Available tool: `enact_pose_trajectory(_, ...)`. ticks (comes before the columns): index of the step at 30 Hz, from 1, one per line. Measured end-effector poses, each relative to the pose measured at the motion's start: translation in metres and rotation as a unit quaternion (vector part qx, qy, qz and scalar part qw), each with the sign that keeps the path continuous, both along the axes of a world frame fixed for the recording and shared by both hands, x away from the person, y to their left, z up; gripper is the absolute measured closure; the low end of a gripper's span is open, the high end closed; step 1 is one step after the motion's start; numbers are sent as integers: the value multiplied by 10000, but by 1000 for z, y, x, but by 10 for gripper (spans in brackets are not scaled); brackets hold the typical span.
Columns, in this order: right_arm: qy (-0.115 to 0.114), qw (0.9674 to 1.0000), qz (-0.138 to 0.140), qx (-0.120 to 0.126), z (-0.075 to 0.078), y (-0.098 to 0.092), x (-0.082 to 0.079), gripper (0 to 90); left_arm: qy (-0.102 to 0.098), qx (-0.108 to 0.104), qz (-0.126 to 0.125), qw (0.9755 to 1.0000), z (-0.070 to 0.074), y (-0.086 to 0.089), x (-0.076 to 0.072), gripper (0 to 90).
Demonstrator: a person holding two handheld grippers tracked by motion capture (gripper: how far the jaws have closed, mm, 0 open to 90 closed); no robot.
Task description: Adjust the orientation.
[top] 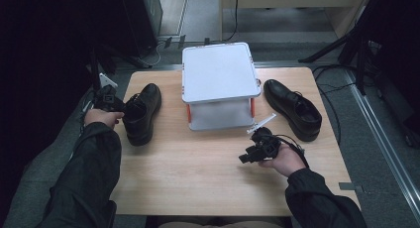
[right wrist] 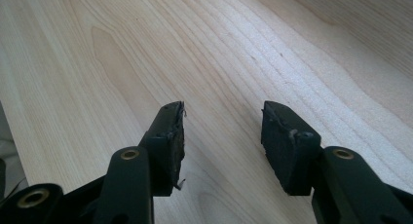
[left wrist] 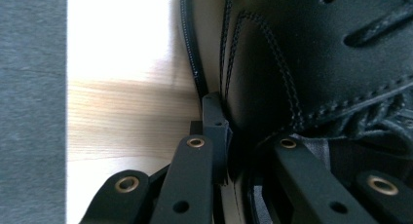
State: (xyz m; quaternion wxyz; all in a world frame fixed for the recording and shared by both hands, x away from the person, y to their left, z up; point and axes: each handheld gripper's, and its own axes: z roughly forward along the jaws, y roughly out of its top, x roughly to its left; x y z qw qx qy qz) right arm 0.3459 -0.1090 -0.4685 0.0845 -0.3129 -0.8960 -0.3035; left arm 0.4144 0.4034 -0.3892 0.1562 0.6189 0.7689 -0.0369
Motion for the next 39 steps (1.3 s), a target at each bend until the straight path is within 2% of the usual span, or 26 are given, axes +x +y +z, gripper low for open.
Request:
enact_pose_trajectory(1, -5, 10000, 9, 7, 1, 0, 0, 516, -19, -20, 37, 10000, 2, -1, 1, 847)
enact_pose_trajectory(3, -29, 10000, 33, 43, 1, 0, 0, 516, 6, 45, -81, 10000, 9, -4, 3, 848)
enact_pose_trajectory(6, -57, 9999, 74, 61, 1, 0, 1, 525, -16, 84, -100, 9999, 22, -8, 7, 847)
enact_pose_trajectory(9, -207, 9996, 196, 90, 1, 0, 0, 533, -53, 70, -112, 9999, 36, -12, 10, 849)
enact_pose_trajectory(10, -234, 9995, 196, 101, 1, 0, 1, 533, -70, 66, -102, 9999, 42, -14, 12, 849)
enact_pose_trajectory(11, -258, 9994, 212, 116, 1, 1, 1, 533, -100, 139, -157, 9997, 54, -17, 15, 849)
enact_pose_trajectory(12, -264, 9994, 219, 110, 1, 1, 2, 533, -100, 139, -157, 9997, 54, -17, 15, 848)
enact_pose_trajectory(13, -270, 9993, 237, 107, 1, 2, 2, 533, -167, 157, -160, 9996, 65, -20, 17, 848)
enact_pose_trajectory(14, -270, 9993, 237, 107, 1, 2, 2, 533, -167, 157, -160, 9996, 65, -20, 17, 848)
enact_pose_trajectory(16, -263, 9993, 244, 134, 2, 4, 3, 533, -280, 170, -171, 9993, 85, -26, 21, 849)
enact_pose_trajectory(17, -263, 9993, 244, 134, 2, 4, 3, 533, -280, 170, -171, 9993, 85, -26, 21, 848)
enact_pose_trajectory(21, -276, 9990, 325, 151, 3, 7, 4, 531, -400, 232, -217, 9987, 109, -37, 26, 848)
enact_pose_trajectory(25, -266, 9989, 357, 171, 2, 8, 5, 530, -496, 192, -252, 9983, 130, -46, 31, 847)
enact_pose_trajectory(26, -262, 9988, 364, 178, 2, 7, 5, 530, -549, 233, -267, 9979, 140, -51, 33, 847)
enact_pose_trajectory(29, -257, 9987, 386, 188, 2, 7, 5, 530, -591, 246, -271, 9976, 148, -56, 36, 846)
enact_pose_trajectory(32, -250, 9987, 395, 184, 2, 8, 4, 530, -634, 164, -210, 9976, 157, -66, 38, 844)
enact_pose_trajectory(35, -239, 9988, 403, 150, 1, 8, 4, 530, -551, 154, -226, 9981, 166, -79, 43, 844)
enact_pose_trajectory(39, -272, 9986, 435, 137, 1, 8, 2, 530, -575, 188, -273, 9978, 175, -95, 48, 843)
